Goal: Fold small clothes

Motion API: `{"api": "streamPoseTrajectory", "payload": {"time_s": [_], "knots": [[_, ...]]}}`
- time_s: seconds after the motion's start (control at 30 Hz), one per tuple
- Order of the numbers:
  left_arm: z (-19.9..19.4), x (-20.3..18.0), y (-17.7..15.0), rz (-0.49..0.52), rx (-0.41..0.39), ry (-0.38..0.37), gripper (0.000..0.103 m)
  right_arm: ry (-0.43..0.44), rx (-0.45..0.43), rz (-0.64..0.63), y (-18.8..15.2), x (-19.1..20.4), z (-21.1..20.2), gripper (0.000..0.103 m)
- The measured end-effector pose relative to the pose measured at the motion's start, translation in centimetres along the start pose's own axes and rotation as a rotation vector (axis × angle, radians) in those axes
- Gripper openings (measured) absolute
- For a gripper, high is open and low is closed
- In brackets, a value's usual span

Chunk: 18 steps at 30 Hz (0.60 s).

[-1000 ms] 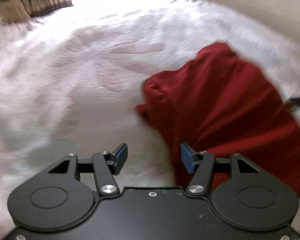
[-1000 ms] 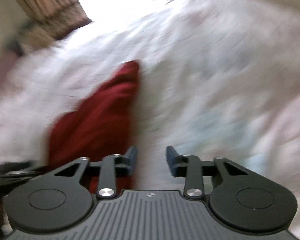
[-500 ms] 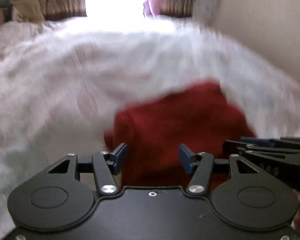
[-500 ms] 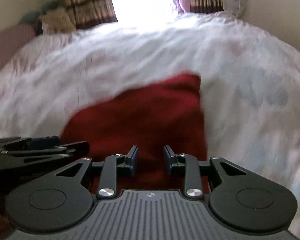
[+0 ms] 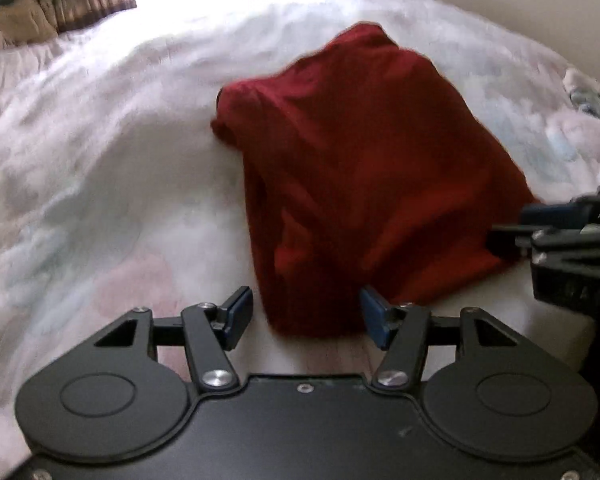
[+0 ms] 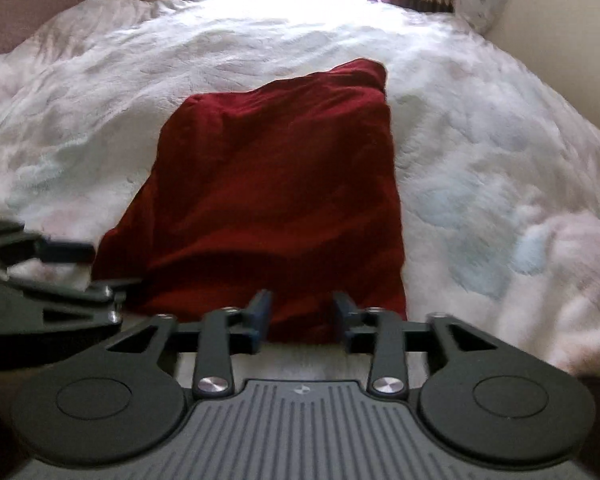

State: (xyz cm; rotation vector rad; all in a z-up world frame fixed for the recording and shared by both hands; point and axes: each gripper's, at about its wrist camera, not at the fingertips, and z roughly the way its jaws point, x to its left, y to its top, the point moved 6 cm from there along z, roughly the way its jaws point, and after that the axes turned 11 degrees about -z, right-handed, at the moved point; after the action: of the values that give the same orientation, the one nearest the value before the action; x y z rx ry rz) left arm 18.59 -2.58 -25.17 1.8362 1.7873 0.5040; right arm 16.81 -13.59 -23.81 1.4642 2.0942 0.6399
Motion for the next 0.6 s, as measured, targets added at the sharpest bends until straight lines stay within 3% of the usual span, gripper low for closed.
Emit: {"api": "streamPoseTrajectory", "payload": {"time_s": [0.03, 0.17, 0.33, 0.6], "knots": [[-0.7, 0.0, 0.0, -0.002, 0.000, 0.010, 0.060, 0.002, 0.006, 0.014, 0.0, 0.0, -0.8, 0.070], [-3.1, -0.4, 1.8, 0.008, -0.026, 0.054, 0.060, -0.036, -0.009, 0.031, 0.7, -0.2, -3.3, 0.080], [-5.9, -0.8, 1.9, -0.060, -0.057, 0.024, 0.060, -0.057, -0.014, 0.039, 0.7, -0.2, -5.7, 0.083], [-8.8, -0.9, 0.5, -0.078, -0.081, -0.006, 0.061, -0.034, -0.012, 0.059, -0.5, 0.1, -6.9, 0.086]]}}
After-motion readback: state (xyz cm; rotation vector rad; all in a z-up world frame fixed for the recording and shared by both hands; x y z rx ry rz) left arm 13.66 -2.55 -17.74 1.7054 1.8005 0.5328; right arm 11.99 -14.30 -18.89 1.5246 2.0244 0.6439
